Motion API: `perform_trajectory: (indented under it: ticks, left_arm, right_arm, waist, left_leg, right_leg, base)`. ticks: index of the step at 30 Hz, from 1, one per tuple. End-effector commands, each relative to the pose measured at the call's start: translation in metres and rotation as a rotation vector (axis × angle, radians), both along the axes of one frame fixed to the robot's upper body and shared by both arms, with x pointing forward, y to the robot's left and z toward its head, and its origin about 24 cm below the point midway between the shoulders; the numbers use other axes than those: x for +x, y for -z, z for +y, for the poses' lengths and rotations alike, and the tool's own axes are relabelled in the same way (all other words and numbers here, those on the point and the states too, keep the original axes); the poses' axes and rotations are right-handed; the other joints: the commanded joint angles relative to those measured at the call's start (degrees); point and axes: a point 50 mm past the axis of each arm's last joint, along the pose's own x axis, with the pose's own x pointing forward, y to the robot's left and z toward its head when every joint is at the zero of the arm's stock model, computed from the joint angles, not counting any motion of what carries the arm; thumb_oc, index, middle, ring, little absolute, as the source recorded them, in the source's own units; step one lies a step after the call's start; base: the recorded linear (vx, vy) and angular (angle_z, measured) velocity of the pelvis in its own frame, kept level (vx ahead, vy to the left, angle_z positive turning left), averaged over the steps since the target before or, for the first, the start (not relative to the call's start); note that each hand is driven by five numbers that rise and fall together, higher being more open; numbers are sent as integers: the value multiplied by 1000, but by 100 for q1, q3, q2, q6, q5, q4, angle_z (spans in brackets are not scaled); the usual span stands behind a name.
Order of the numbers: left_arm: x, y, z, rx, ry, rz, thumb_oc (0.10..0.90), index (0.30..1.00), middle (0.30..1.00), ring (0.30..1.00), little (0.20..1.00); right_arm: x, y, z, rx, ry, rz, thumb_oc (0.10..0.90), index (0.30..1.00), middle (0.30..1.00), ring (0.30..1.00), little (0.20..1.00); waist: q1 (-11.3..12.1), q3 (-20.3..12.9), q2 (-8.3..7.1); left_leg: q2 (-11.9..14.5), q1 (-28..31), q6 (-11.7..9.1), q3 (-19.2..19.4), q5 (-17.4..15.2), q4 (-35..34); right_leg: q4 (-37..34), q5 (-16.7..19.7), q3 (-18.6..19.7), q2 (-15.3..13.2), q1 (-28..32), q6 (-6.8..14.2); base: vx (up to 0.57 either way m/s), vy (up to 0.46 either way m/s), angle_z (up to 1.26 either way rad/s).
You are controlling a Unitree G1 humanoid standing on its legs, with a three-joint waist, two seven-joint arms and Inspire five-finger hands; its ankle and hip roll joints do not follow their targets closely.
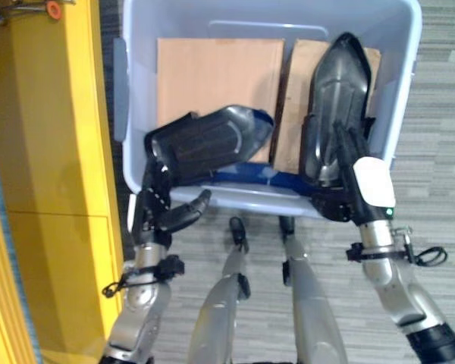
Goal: Move parts from the plastic box to the shelf.
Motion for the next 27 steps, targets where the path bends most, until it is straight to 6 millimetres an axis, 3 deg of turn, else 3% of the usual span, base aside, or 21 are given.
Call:
perform_trajectory:
  ticks: [1, 11, 27]
  left_arm:
    - [-3, -25, 7, 24, -45, -146, 900, 1000, 1000, 1000, 1000]
    - [1, -26, 4, 17, -33, -155, 900, 1000, 1000, 1000, 1000]
    - [7, -24, 0, -7, -2, -154, 900, 1000, 1000, 1000, 1000]
  right_arm:
    - [2, -27, 2, -61, -5, -165, 900, 1000, 1000, 1000, 1000]
    - [13, -27, -6, -121, 68, -174, 900, 1000, 1000, 1000, 1000]
    - [42, 29, -12, -246, 133, 124, 900, 1000, 1000, 1000, 1000]
  waist:
    - [-43, -86, 21]
    - [-8, -86, 66]
    - [99, -86, 162]
  left_leg:
    - [180, 718, -398, 171, -558, -39]
    - [175, 710, -402, 154, -568, -39]
    - [174, 644, -428, 117, -559, -39]
  right_leg:
    - [-64, -304, 267, -254, 177, 585]
    - [-60, -310, 257, -244, 153, 582]
    - [-39, -320, 245, -239, 80, 567]
  base:
    - [0, 0, 0]
    - [0, 0, 0]
    - [0, 0, 0]
